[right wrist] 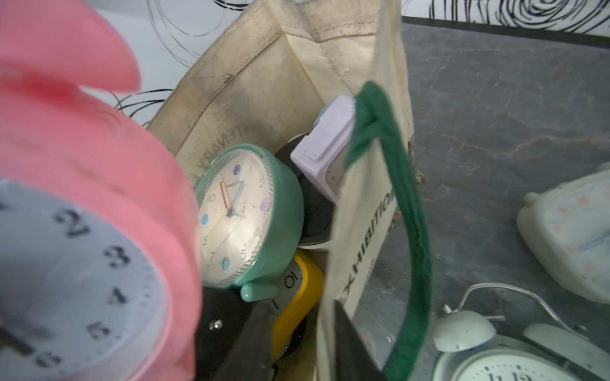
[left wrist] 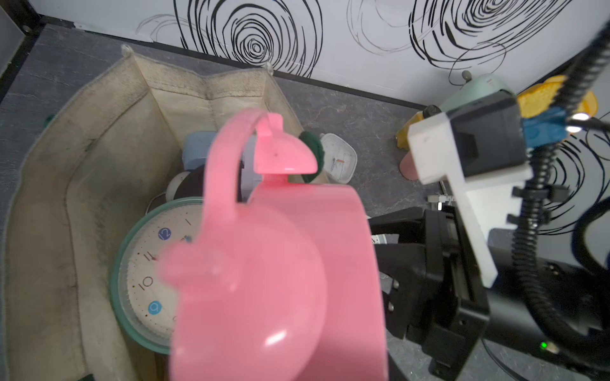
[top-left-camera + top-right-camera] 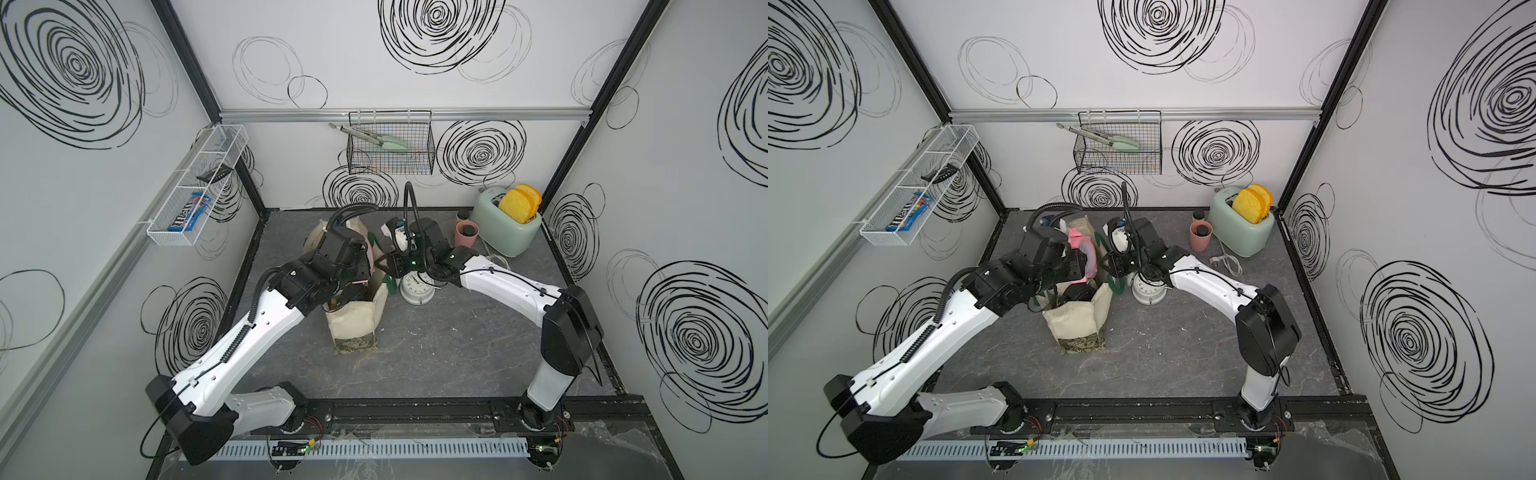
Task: Put the alarm clock into the canvas bag
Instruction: Place the alarm at the canvas bag.
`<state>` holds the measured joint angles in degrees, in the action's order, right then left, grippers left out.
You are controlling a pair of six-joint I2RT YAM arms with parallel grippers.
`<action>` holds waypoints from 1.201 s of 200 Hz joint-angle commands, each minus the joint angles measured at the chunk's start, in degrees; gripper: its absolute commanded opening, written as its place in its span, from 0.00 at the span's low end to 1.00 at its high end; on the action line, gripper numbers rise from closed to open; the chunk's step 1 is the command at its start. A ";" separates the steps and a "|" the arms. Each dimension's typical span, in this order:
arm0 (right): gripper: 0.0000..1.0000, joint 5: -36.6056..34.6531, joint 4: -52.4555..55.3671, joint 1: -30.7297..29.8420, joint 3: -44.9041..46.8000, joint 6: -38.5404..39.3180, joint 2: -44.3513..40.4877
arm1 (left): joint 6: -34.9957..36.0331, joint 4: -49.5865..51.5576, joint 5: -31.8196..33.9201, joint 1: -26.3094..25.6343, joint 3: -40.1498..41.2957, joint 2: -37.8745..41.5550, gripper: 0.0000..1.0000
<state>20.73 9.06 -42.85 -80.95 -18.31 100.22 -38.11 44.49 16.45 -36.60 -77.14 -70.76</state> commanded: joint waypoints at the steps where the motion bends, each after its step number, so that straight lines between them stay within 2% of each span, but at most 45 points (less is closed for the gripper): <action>1: 0.05 0.60 0.65 -0.38 -0.76 0.29 -1.94 | -2.76 -4.08 -0.29 -1.39 0.09 -2.52 0.37; 9: 0.00 0.71 0.78 -0.51 -0.95 0.29 -2.20 | -3.46 -3.91 0.54 -1.86 -0.32 -3.47 0.37; 34: 0.00 0.89 1.24 -0.90 -1.40 0.20 -2.84 | -6.36 -1.89 4.63 -3.07 -1.99 -6.67 0.36; 54: 0.00 0.71 1.67 -1.16 -1.62 0.02 -3.38 | -8.02 -0.76 4.96 -3.22 -2.02 -9.29 0.34; 151: 0.00 1.42 1.68 -0.49 -1.32 0.33 -5.47 | -7.82 -10.33 0.66 0.29 12.64 -14.00 0.34; 180: 0.00 2.37 1.54 -0.82 -1.16 -0.06 -5.22 | -6.79 -11.46 -1.24 0.75 12.90 -14.06 0.40; 240: 0.00 1.32 1.25 -0.44 -0.19 0.02 -5.42 | -4.21 -11.71 -5.31 1.70 10.77 -7.30 0.65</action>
<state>19.70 11.97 -42.96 -80.86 -18.17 98.89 -44.16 32.73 13.63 -35.66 -65.78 -81.67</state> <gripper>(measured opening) 0.042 0.610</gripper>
